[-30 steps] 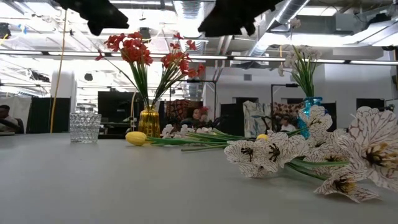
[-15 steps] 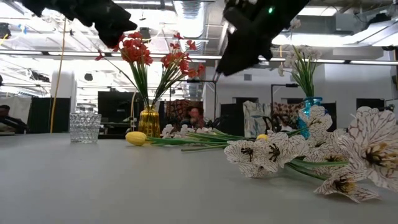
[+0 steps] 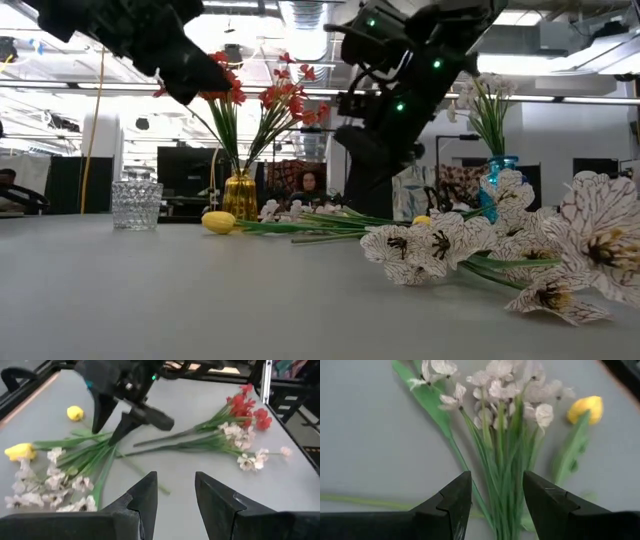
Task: Sort flowers into vase by color
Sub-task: Put the top white flowers into the blue vase
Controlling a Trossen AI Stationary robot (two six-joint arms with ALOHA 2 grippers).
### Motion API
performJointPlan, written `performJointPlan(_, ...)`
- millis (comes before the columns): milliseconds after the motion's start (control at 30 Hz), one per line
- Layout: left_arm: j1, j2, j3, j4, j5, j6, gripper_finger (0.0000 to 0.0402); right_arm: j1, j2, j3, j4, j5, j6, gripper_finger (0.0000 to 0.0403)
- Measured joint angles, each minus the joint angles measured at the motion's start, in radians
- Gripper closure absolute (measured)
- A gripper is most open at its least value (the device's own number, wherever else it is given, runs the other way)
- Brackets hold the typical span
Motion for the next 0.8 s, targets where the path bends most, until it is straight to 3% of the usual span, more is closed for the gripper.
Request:
performJointPlan(400,-0.004,0.139,0.000,0.102,0.001,0.002,0.0283,-0.085,0.034,0.000,0.040,-0.099,-0.019,0.0200)
performJointPlan(800,-0.004,0.212,0.000,0.128,0.002,-0.007,0.0283,-0.122,0.116,0.001,0.076,-0.104,-0.019,0.0200)
